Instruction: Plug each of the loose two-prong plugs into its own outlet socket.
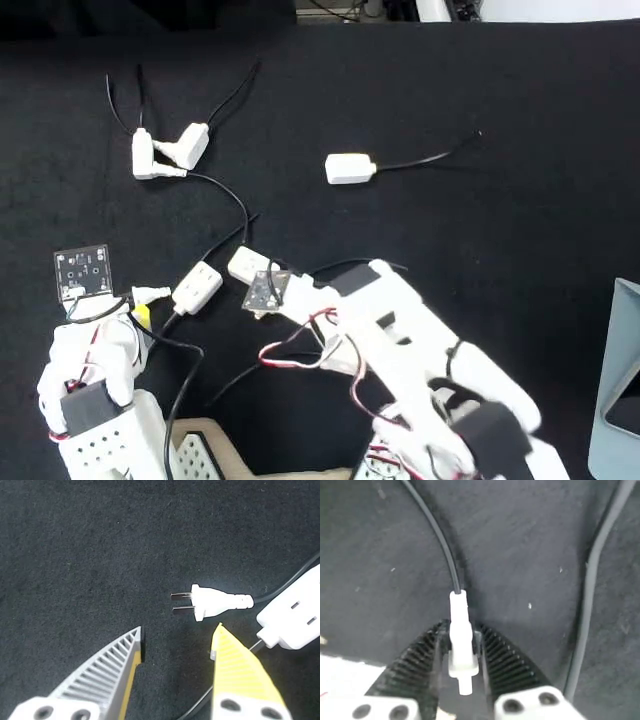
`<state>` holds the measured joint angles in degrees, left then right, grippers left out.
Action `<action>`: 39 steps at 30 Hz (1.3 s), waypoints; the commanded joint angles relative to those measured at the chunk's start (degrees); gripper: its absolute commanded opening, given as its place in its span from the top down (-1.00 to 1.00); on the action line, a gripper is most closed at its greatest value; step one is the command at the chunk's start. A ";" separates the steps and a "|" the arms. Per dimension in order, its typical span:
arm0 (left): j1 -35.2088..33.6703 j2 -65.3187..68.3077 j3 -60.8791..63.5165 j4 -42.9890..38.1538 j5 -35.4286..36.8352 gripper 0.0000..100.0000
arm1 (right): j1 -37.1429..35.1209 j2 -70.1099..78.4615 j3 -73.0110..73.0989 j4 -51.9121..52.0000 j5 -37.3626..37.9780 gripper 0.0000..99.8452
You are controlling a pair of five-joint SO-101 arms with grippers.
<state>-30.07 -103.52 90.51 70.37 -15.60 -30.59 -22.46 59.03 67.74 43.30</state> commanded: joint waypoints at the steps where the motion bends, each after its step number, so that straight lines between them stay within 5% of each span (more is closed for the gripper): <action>1: 0.04 -0.44 -1.27 0.09 -0.18 0.55 | -0.53 -8.48 -4.70 5.01 0.26 0.98; 13: -0.40 -0.44 -14.64 -0.62 4.75 0.55 | -0.44 -32.22 -10.51 8.70 -11.96 0.98; 27: 0.66 -0.44 -15.96 -11.25 21.01 0.55 | -0.79 -46.20 -15.16 4.22 -34.29 0.98; 34: 12.18 -0.44 -16.04 -17.41 26.99 0.55 | -1.32 -48.31 -12.70 -5.63 -43.69 0.98; 39: 20.44 -0.44 -17.89 -18.81 26.99 0.55 | -8.18 -48.75 -3.47 -15.12 -47.56 0.98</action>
<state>-14.24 -103.69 77.49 53.23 10.77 -34.81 -70.81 52.35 58.24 -1.80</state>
